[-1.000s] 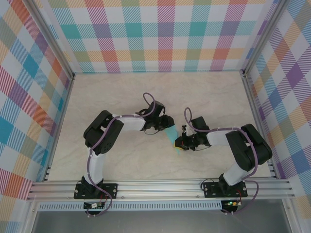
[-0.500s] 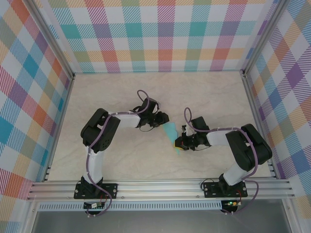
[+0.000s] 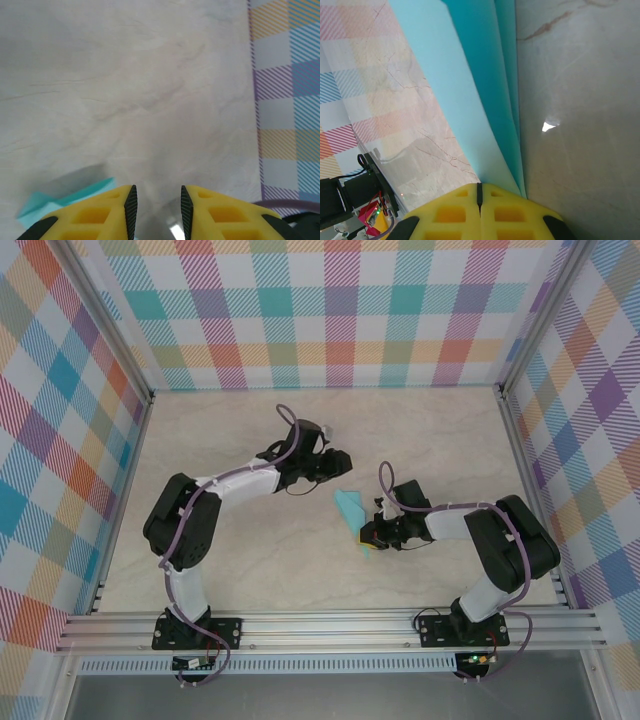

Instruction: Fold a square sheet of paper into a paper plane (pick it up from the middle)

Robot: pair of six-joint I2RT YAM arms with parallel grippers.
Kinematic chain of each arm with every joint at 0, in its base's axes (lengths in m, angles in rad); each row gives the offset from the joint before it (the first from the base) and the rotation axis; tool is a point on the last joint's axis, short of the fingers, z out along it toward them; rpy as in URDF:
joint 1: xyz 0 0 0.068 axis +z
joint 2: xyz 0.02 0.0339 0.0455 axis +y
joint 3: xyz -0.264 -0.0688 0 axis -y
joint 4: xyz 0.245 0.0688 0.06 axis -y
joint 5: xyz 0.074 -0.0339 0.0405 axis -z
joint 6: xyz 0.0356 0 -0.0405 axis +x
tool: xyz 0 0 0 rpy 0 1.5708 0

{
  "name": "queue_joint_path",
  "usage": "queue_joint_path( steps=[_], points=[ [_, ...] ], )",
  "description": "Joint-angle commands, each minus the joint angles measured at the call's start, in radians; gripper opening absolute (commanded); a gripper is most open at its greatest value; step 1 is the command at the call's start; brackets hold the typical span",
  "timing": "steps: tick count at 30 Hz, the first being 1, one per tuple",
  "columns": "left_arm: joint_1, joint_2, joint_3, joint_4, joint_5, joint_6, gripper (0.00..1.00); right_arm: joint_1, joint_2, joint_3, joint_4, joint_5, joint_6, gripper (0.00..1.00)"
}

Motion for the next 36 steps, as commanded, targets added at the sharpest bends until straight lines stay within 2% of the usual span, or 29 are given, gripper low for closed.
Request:
queue_joint_path(
  steps=[1, 5, 13, 18, 27, 34, 36],
  points=[
    [-0.050, 0.042, -0.014, -0.003, 0.015, -0.041, 0.31, 0.008, 0.018, -0.021, -0.117, 0.034, -0.006, 0.00],
    [-0.077, 0.098, -0.051, 0.076, 0.023, -0.107, 0.30, 0.008, 0.012, -0.022, -0.112, 0.034, -0.001, 0.01],
    [-0.105, 0.141, -0.099, 0.126, 0.003, -0.148, 0.30, 0.008, 0.011, -0.025, -0.102, 0.036, 0.008, 0.01],
    [-0.108, 0.174, -0.118, 0.125, -0.011, -0.136, 0.30, 0.008, -0.008, -0.026, -0.097, 0.021, 0.015, 0.01],
    [-0.108, 0.216, -0.179, 0.117, -0.061, -0.127, 0.28, 0.016, -0.132, 0.044, -0.184, 0.012, 0.012, 0.03],
    [-0.107, 0.215, -0.182, 0.108, -0.068, -0.119, 0.27, 0.056, -0.030, 0.107, -0.195, -0.002, -0.008, 0.05],
    [-0.108, 0.216, -0.180, 0.099, -0.073, -0.115, 0.27, 0.064, -0.005, 0.114, -0.223, 0.034, -0.012, 0.05]
  ],
)
